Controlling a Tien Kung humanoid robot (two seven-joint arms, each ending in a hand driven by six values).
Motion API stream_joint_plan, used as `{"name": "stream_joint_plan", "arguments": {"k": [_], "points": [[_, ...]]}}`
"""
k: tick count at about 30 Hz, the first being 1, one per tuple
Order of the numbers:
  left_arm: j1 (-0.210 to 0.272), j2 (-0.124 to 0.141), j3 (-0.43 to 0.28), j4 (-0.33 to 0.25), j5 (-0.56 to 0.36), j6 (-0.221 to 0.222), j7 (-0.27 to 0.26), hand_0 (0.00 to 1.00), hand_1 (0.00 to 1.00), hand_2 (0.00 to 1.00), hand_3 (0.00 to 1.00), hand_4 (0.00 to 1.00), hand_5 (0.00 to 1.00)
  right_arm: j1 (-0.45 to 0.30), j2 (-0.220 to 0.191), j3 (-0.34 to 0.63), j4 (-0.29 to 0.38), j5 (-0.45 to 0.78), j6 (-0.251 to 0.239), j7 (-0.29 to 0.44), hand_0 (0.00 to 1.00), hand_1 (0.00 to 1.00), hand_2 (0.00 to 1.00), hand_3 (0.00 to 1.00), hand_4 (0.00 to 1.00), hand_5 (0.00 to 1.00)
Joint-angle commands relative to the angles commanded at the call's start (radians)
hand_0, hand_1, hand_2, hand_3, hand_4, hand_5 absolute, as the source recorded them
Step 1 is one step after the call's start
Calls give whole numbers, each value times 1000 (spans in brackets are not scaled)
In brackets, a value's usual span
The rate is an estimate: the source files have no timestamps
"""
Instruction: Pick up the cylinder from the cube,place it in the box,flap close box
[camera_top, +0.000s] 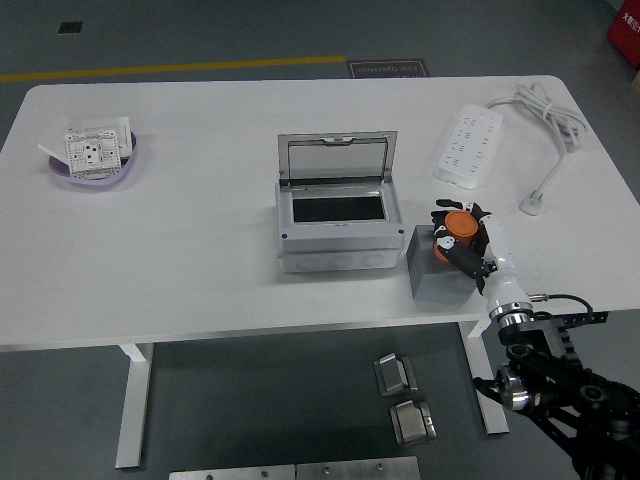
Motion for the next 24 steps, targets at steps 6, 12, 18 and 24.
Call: {"name": "stream_joint_plan", "arguments": {"k": [6,12,18,24], "points": [[1,-2,1,0,-1,1,-3,694,702,671,659,553,364,4,-2,4,8,-16,-2,-7,517,509,461,439,2,2],[1,-3,-3,0,6,3,-3,693,702,669,659,555,367,11,-4,14,20,-39,-8,-13,504,482,447,359,2,2],[3,-6,-8,-1,16,5,-3,691,699,666,658,557,367,19,-3,20,25,-51,-12,-18,537,501,458,357,2,2],[4,-7,-15,-1,28,6,-1,691,699,667,659,558,367,44,-9,19,45,-112,-56,-45,556,518,478,358,2,2]]}}
